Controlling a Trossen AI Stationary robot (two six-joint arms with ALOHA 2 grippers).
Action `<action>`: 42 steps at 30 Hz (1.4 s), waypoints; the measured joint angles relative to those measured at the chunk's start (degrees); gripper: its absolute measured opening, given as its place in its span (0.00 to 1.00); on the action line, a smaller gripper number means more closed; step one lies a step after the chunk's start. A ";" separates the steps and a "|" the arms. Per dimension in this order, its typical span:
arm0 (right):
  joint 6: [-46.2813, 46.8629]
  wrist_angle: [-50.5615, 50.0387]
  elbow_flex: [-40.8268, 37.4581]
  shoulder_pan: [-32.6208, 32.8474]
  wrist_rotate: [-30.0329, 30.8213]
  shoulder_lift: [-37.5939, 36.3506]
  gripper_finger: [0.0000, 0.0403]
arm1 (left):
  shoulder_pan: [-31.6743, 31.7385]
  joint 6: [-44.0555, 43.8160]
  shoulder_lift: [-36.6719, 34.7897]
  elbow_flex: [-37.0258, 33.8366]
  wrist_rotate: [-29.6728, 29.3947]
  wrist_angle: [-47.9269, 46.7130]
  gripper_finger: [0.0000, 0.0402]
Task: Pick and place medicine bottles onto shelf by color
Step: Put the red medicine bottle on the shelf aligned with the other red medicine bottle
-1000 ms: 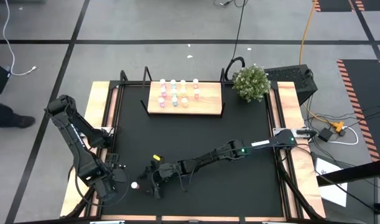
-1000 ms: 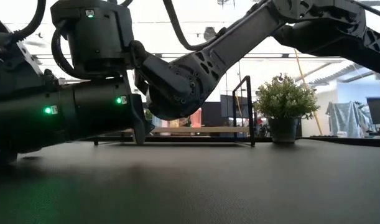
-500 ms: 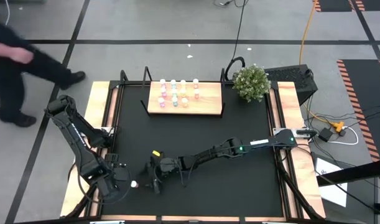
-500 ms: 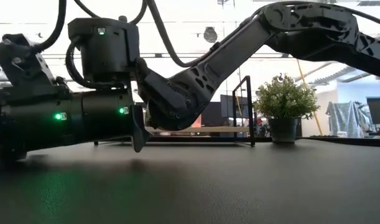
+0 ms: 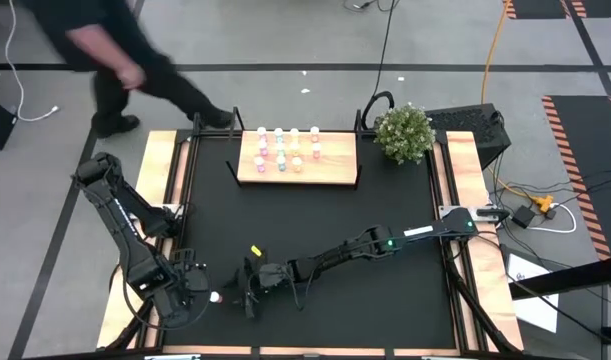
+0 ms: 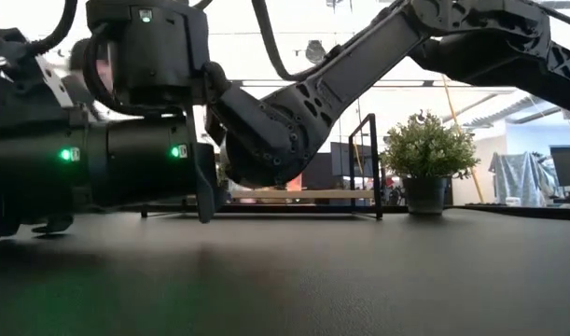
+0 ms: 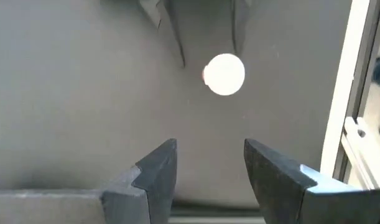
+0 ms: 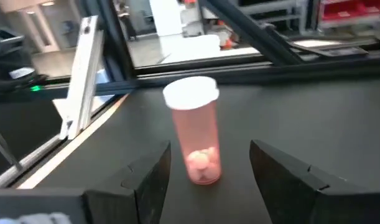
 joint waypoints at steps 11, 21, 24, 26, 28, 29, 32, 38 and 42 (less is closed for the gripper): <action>2.42 -26.98 0.04 3.05 8.98 -12.23 0.53 | -0.21 -1.37 0.00 -0.08 -2.46 4.95 0.46; 1.57 -50.95 0.04 3.29 11.48 -23.96 0.53 | -0.56 -6.62 1.55 -0.12 -9.15 6.83 0.46; 3.09 -57.85 0.04 2.98 11.57 -27.77 0.53 | -0.92 -5.21 2.35 -0.12 -10.86 8.99 0.46; 4.04 -61.32 0.07 2.94 11.44 -30.23 0.53 | -0.91 -4.24 2.39 -0.12 -10.91 9.75 0.46; 4.26 -65.83 0.07 2.93 10.36 -32.52 0.53 | -0.91 -3.15 2.39 -0.12 -10.93 10.15 0.47; 4.59 -67.55 0.07 3.01 9.63 -33.54 0.53 | -0.91 -2.28 2.36 -0.12 -10.94 10.11 0.47; 6.94 -74.26 0.04 4.04 8.60 -36.40 0.53 | -0.91 0.60 2.36 -0.12 -11.36 9.99 0.51; 8.96 -81.02 0.09 6.25 8.75 -38.31 0.53 | -0.60 6.33 2.36 -0.12 -15.76 9.95 0.62; 10.86 -81.37 -0.05 7.83 8.91 -38.22 0.53 | -0.25 9.21 2.36 -0.12 -13.77 10.44 0.65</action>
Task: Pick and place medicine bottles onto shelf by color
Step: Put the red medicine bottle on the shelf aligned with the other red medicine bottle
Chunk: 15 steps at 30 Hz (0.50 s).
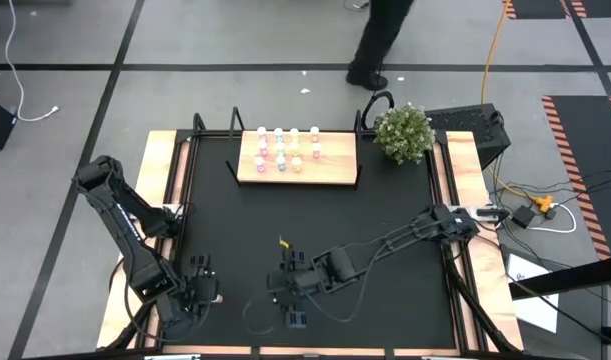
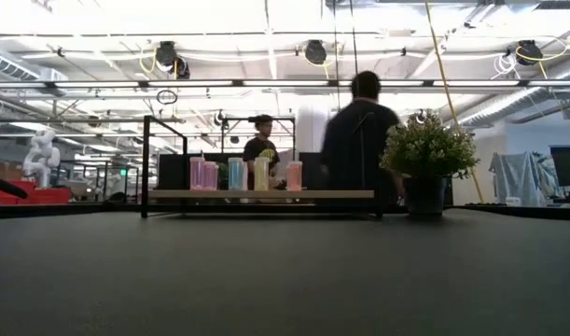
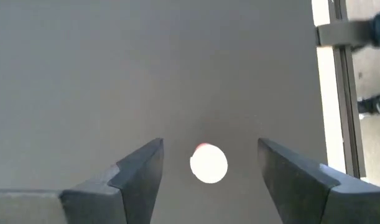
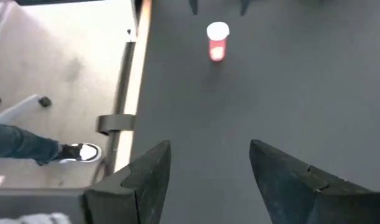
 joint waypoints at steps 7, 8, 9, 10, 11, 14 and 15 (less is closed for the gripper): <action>4.86 5.88 -4.19 1.12 1.46 0.11 0.53 | -0.26 2.70 0.16 -4.49 2.62 4.21 0.62; 5.95 7.20 -4.65 1.16 1.45 0.11 0.53 | -0.28 2.97 0.20 -5.48 2.96 4.81 0.62; 7.21 8.33 -5.09 1.23 1.42 0.02 0.53 | -0.28 3.06 0.20 -6.35 3.34 5.32 0.62; 8.68 9.11 -5.38 1.34 1.35 -0.07 0.53 | -0.28 3.03 0.20 -6.89 3.52 5.66 0.61; 10.12 9.68 -5.59 1.52 1.34 -0.11 0.53 | -0.28 3.05 0.20 -7.30 3.62 5.84 0.61; 12.62 11.32 -6.45 2.26 1.54 -0.04 0.53 | -0.28 4.28 0.17 -8.49 3.68 6.87 0.60; 13.20 12.16 -6.81 2.48 2.33 -0.02 0.53 | -0.28 5.09 0.17 -8.87 3.68 7.89 0.59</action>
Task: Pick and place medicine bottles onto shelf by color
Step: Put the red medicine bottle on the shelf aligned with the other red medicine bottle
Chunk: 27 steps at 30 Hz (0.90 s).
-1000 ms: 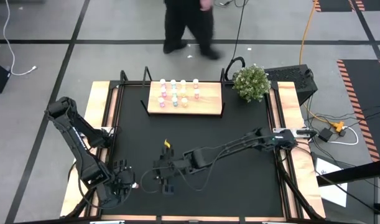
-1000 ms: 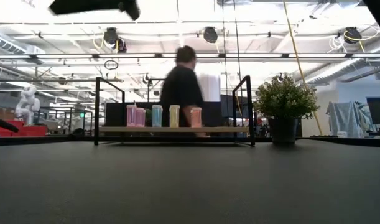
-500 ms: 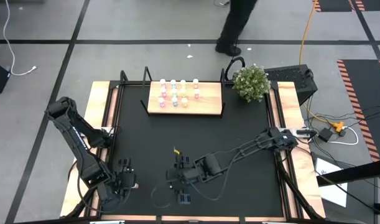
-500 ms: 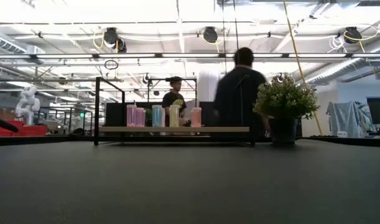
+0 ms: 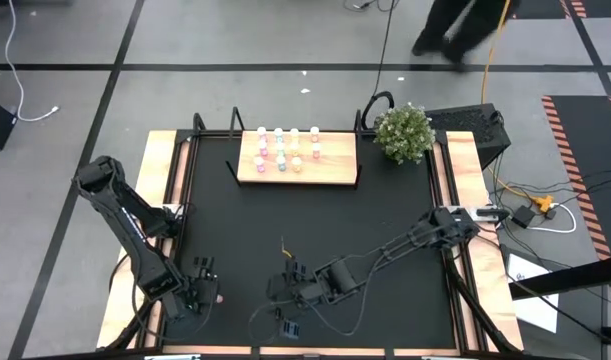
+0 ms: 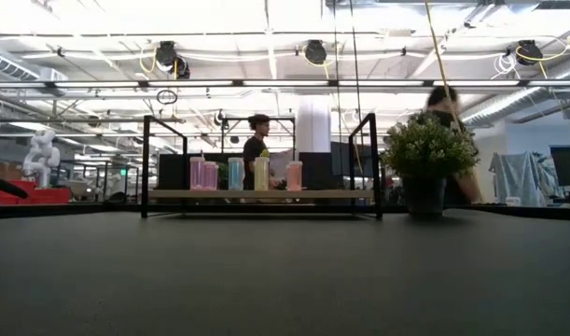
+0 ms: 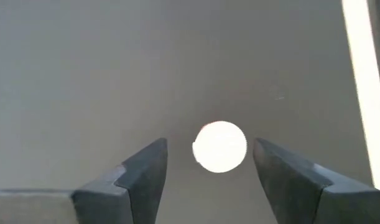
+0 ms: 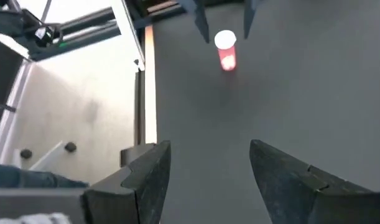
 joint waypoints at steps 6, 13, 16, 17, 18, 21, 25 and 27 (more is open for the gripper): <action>3.89 2.50 -0.99 1.09 2.55 0.00 0.53 | 0.00 3.78 0.00 -2.96 2.84 5.79 0.55; 6.69 3.82 -0.99 1.03 4.84 0.00 0.53 | 0.03 6.00 0.00 -3.15 2.11 5.42 0.49; 7.44 5.00 -0.99 1.03 5.10 0.00 0.53 | 0.04 7.02 0.00 -3.15 2.05 5.43 0.46; 7.46 5.49 -0.99 1.03 5.12 0.00 0.53 | 0.04 7.24 0.00 -3.15 2.01 5.43 0.45; 7.46 5.90 -0.99 1.03 5.19 0.00 0.53 | 0.04 7.58 0.00 -3.15 1.95 5.43 0.44; 7.46 6.52 -0.99 1.01 6.75 0.00 0.53 | 0.04 8.32 0.00 -3.15 1.89 5.82 0.41; 7.61 6.80 -0.99 0.61 7.75 0.00 0.53 | 0.07 9.88 0.00 -3.15 1.84 5.97 0.36; 8.17 6.82 -0.99 0.30 7.85 0.00 0.53 | 0.07 10.40 0.00 -3.15 1.84 6.06 0.34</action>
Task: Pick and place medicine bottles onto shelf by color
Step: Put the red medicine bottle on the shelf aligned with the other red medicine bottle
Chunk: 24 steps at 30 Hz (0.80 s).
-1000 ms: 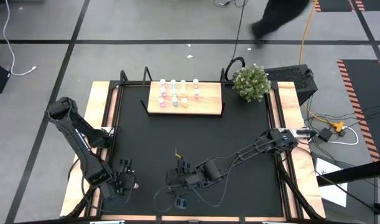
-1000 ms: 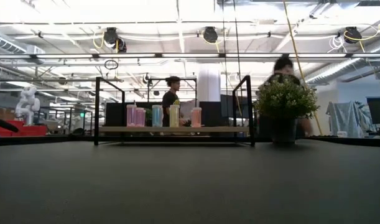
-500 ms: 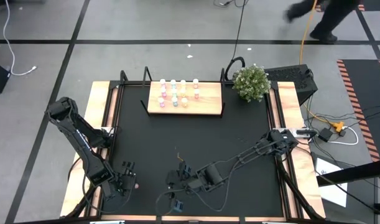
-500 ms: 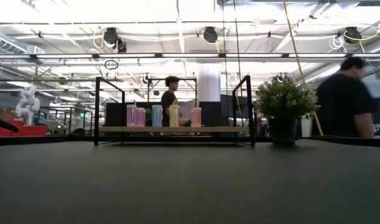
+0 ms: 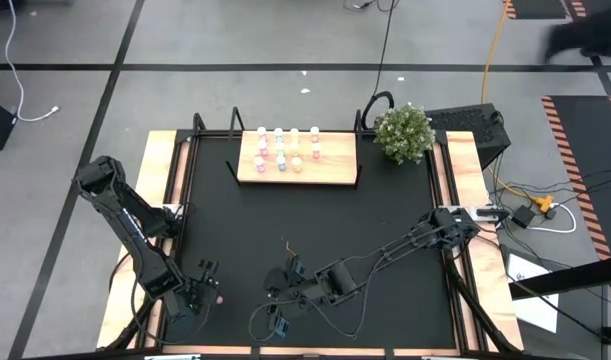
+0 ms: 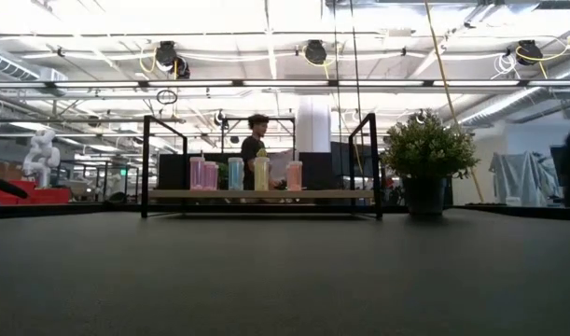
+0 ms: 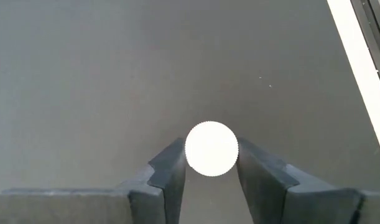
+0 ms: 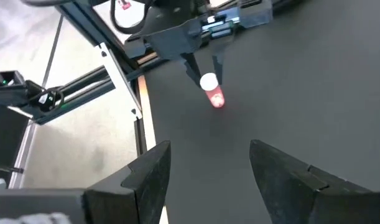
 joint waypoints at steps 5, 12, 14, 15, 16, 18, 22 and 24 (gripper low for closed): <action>0.59 -0.37 0.00 -0.28 0.65 0.00 0.53 | 0.19 0.27 -0.02 0.00 -0.02 -0.02 0.32; -1.06 -15.49 0.00 0.69 10.67 -5.28 0.53 | 5.09 -0.40 -0.02 1.69 1.15 0.24 0.31; -0.57 -21.96 0.00 1.09 13.65 -8.28 0.53 | 7.48 2.91 -0.02 3.16 2.07 -0.03 0.31; -0.20 -25.32 0.00 1.14 15.04 -9.88 0.53 | 8.94 5.04 -0.02 4.12 2.61 -0.27 0.31; 0.31 -29.04 0.00 1.43 16.62 -11.56 0.53 | 10.65 7.27 -0.02 5.28 2.93 -0.27 0.31; 1.83 -35.66 -1.13 2.10 21.73 -15.16 0.53 | 15.12 11.25 -0.02 7.90 3.46 -0.45 0.31; 7.67 -43.55 -10.68 3.51 32.60 -24.81 0.53 | 27.20 18.16 -0.02 13.37 4.93 -1.03 0.31; 10.84 -43.30 -18.40 3.45 33.09 -30.77 0.53 | 33.97 20.95 0.19 16.36 5.73 -0.98 0.31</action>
